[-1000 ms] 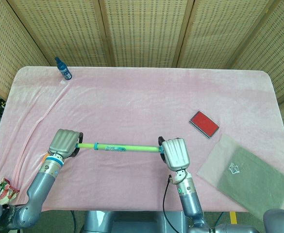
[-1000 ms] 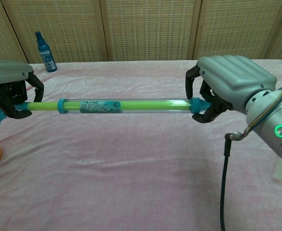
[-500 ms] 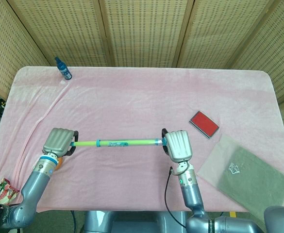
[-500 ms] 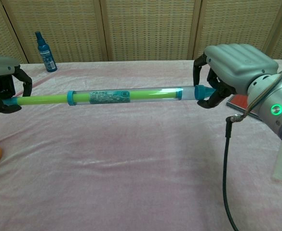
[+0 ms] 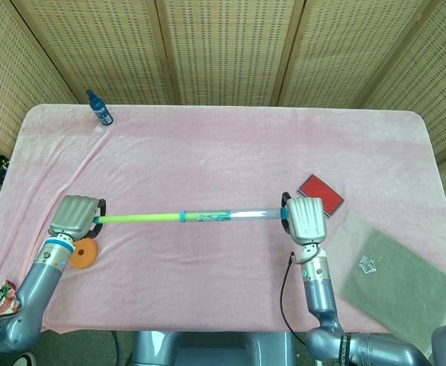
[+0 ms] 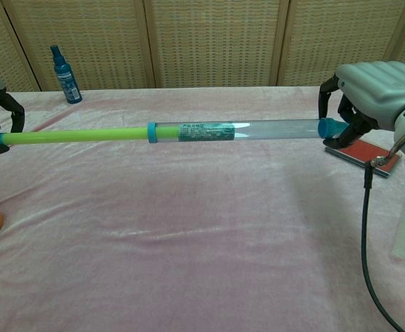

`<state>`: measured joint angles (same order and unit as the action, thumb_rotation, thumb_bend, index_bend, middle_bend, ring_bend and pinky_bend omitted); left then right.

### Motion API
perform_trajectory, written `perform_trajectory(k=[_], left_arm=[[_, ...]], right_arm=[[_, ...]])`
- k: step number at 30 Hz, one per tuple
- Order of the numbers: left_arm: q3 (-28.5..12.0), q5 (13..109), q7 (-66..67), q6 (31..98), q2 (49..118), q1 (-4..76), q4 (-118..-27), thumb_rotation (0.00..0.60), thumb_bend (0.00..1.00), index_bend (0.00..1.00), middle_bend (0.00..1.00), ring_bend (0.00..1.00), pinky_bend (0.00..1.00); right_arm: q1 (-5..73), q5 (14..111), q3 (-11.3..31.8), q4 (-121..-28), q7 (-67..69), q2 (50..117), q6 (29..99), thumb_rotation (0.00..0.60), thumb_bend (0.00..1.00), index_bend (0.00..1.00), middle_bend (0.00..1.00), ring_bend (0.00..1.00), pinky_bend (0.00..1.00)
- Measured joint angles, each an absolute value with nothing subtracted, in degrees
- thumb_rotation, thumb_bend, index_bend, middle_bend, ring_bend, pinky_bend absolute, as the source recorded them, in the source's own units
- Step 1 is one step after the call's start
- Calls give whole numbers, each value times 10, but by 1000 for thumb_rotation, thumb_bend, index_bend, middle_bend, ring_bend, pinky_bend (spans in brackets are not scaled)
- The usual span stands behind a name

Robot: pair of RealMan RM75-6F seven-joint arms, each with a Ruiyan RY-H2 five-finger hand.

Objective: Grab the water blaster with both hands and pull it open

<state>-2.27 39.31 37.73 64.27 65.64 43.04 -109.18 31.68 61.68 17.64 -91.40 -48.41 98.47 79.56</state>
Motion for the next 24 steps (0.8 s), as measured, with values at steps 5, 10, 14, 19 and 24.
perform_trajectory(k=[5, 10, 14, 19, 24], left_arm=[[-23, 402, 370, 643, 650, 426, -1089, 600, 642, 781, 894, 839, 775], [-21, 406, 361, 640, 643, 421, -1084, 600, 644, 781, 894, 838, 775], [-19, 408, 355, 635, 639, 417, -1076, 600, 643, 781, 894, 838, 775], [-18, 412, 354, 632, 634, 414, -1075, 600, 644, 781, 894, 839, 775], [-21, 415, 352, 635, 629, 412, -1083, 600, 644, 781, 894, 838, 775]], right_arm=[[315, 610, 185, -911, -483, 973, 801, 600, 454, 764, 1000, 1000, 793], [317, 601, 195, -913, -486, 958, 804, 600, 454, 764, 1000, 1000, 793], [317, 594, 199, -914, -486, 947, 807, 600, 453, 766, 1000, 1000, 793], [316, 586, 198, -911, -483, 938, 808, 600, 454, 768, 1000, 1000, 793], [314, 577, 199, -911, -481, 928, 811, 600, 454, 767, 1000, 1000, 794]])
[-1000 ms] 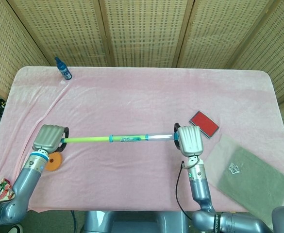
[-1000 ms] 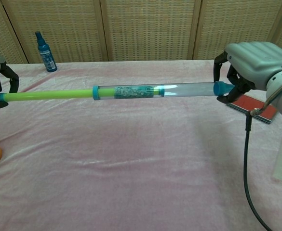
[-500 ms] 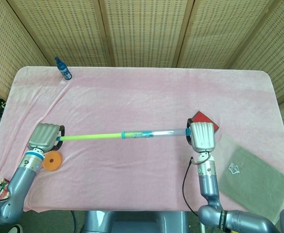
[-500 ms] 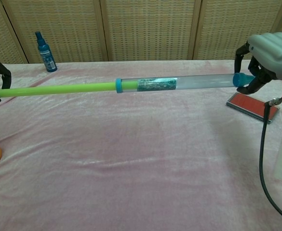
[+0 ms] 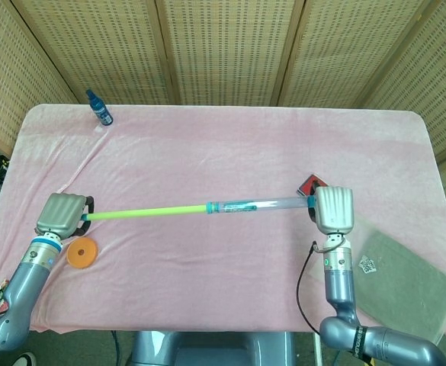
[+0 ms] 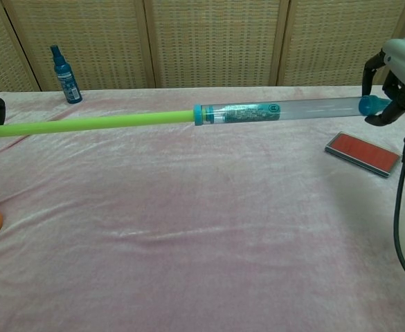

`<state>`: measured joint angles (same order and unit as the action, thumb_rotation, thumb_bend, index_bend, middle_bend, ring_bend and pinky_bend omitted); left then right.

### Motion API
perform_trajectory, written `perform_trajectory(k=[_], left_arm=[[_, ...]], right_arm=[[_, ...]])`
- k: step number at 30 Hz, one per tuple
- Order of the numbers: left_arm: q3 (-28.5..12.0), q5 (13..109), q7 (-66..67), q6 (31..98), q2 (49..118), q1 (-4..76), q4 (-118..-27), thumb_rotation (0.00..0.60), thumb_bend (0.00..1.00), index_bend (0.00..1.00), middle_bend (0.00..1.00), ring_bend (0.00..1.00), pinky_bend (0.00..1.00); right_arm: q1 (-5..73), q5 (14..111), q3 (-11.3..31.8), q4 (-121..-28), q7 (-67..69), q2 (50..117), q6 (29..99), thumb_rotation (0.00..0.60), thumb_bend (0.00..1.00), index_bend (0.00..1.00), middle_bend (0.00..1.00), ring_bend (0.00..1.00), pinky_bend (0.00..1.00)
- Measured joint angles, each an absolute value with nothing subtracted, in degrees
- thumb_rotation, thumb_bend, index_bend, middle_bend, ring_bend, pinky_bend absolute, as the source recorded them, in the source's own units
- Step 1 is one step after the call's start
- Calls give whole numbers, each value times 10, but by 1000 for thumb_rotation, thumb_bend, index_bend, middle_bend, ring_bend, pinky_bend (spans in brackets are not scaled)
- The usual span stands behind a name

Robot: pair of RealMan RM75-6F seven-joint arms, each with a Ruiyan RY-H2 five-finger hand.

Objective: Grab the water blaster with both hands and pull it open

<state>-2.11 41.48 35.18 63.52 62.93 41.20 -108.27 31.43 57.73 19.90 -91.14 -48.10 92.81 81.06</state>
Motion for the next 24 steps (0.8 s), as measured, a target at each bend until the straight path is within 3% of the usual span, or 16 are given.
perform_trajectory(k=[12, 14, 15, 19, 22, 24], left_arm=[[-25, 411, 359, 643, 625, 410, -1093, 600, 633, 753, 882, 832, 763], [-25, 411, 360, 643, 626, 411, -1092, 600, 581, 677, 799, 773, 705], [-26, 413, 361, 644, 627, 410, -1091, 600, 508, 587, 696, 697, 645], [-24, 422, 366, 646, 629, 410, -1091, 600, 247, 218, 281, 334, 370], [-26, 429, 367, 648, 631, 411, -1099, 600, 198, 79, 102, 120, 212], [-26, 433, 363, 649, 631, 409, -1104, 600, 194, 25, 24, 30, 118]], right_arm=[[311, 563, 201, -917, -467, 901, 812, 600, 445, 744, 1000, 1000, 791], [310, 560, 200, -918, -466, 898, 811, 600, 406, 652, 990, 979, 755], [310, 557, 199, -919, -466, 896, 810, 600, 386, 602, 966, 949, 721], [309, 541, 193, -931, -470, 887, 798, 600, 306, 316, 593, 615, 457], [309, 523, 188, -941, -479, 875, 786, 600, 288, 185, 336, 358, 338], [309, 514, 187, -945, -480, 868, 779, 600, 285, 163, 255, 269, 295]])
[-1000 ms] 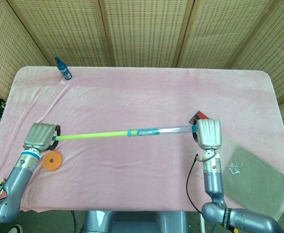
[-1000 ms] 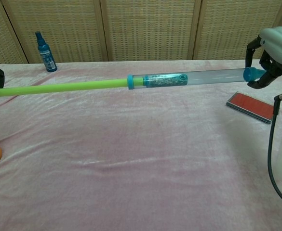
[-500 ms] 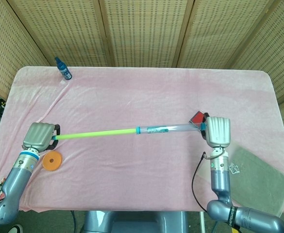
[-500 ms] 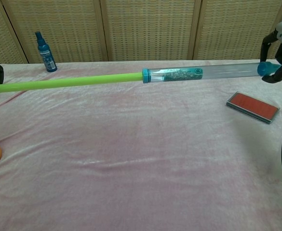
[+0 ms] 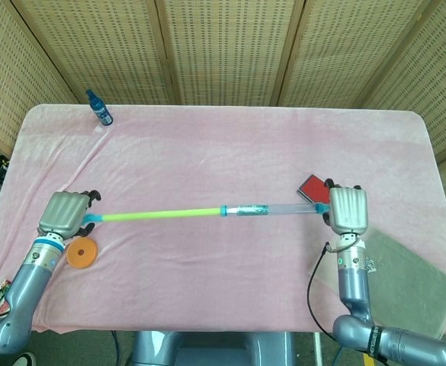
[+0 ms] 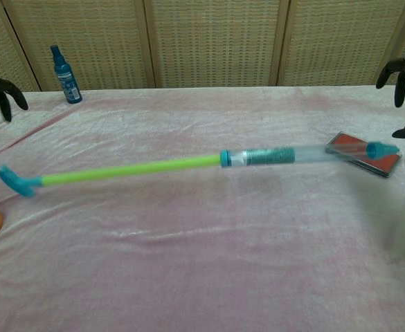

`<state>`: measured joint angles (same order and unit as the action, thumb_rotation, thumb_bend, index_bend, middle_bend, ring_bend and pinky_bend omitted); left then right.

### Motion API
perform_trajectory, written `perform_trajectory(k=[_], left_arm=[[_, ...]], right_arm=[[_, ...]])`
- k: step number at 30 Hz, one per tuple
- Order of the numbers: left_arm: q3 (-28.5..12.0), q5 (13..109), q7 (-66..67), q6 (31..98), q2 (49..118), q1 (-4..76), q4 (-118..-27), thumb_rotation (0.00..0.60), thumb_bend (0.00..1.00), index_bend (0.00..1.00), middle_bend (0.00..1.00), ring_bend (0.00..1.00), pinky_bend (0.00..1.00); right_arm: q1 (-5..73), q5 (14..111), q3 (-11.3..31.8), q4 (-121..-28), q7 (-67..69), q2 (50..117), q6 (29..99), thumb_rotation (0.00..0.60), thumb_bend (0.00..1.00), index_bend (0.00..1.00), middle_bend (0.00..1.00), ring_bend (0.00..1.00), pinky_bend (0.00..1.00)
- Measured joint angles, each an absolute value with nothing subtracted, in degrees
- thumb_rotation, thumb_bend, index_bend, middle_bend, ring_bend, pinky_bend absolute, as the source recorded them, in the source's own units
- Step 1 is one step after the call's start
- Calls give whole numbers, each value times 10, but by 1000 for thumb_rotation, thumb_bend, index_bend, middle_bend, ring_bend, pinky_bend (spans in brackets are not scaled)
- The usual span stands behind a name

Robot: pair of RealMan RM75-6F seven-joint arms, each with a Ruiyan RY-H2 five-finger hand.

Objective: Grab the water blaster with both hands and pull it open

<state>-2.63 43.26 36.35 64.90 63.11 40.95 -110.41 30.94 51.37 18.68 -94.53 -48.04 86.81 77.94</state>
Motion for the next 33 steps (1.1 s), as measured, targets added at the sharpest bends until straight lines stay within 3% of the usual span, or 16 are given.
perform_trajectory(k=[4, 9, 15, 20, 27, 33], left_arm=[[-29, 431, 346, 644, 629, 406, -1115, 600, 193, 6, 0, 0, 2], [-29, 453, 324, 648, 628, 394, -1121, 600, 194, 6, 0, 0, 0], [-11, 551, 272, 686, 639, 350, -1124, 600, 194, 6, 0, 0, 0], [18, 662, 228, 741, 659, 297, -1105, 600, 194, 6, 0, 0, 0], [66, 791, 190, 836, 704, 215, -1046, 600, 194, 0, 0, 0, 0], [97, 851, 184, 888, 725, 154, -996, 600, 194, 0, 0, 0, 0]], right_arm=[[309, 505, 186, -949, -472, 859, 774, 600, 282, 151, 190, 186, 245], [304, 510, 178, -953, -453, 849, 772, 600, 281, 152, 153, 141, 219], [270, 565, 141, -974, -374, 822, 777, 600, 267, 141, 17, 5, 111], [235, 638, 101, -983, -287, 795, 784, 600, 244, 120, 0, 0, 12], [176, 765, 38, -956, -149, 770, 829, 600, 205, 12, 0, 0, 0], [118, 859, -10, -883, -52, 762, 897, 600, 198, 0, 0, 0, 0]])
